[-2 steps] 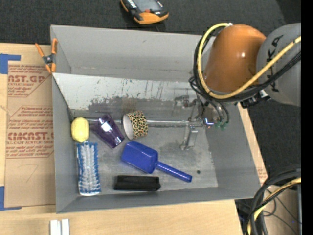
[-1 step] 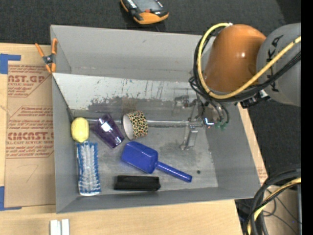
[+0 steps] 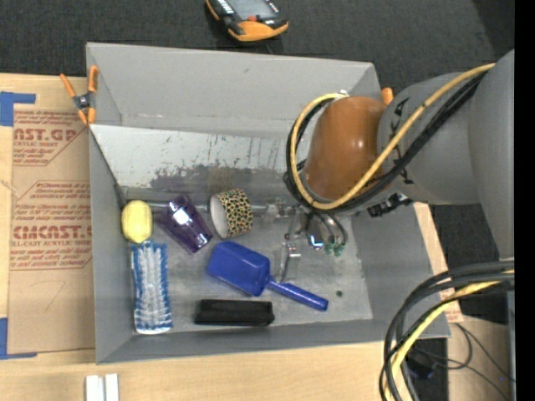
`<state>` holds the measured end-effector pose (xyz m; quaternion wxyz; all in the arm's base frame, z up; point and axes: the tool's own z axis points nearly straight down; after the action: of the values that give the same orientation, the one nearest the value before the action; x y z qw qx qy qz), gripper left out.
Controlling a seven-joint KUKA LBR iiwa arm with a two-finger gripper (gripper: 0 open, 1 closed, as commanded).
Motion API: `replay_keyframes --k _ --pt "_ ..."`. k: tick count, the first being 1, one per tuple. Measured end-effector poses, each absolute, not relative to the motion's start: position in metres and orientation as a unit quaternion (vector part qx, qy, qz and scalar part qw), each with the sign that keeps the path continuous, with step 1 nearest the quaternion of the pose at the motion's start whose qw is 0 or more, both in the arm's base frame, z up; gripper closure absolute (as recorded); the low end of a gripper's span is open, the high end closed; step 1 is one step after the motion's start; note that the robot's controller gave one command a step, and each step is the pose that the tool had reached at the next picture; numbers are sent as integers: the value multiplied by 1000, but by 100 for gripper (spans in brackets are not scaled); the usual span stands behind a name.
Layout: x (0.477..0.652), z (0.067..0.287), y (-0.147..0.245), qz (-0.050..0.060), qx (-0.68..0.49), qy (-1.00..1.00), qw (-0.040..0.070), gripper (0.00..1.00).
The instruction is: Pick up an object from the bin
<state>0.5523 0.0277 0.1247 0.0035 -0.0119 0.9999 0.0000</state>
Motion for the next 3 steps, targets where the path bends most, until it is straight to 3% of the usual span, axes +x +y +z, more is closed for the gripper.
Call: replay_keyframes --k 1,2,3 --pt "554 100 35 -1 -81 997 8 0" --pt "546 71 77 0 -263 965 1 0" --pt "546 71 76 0 -263 965 2 0"
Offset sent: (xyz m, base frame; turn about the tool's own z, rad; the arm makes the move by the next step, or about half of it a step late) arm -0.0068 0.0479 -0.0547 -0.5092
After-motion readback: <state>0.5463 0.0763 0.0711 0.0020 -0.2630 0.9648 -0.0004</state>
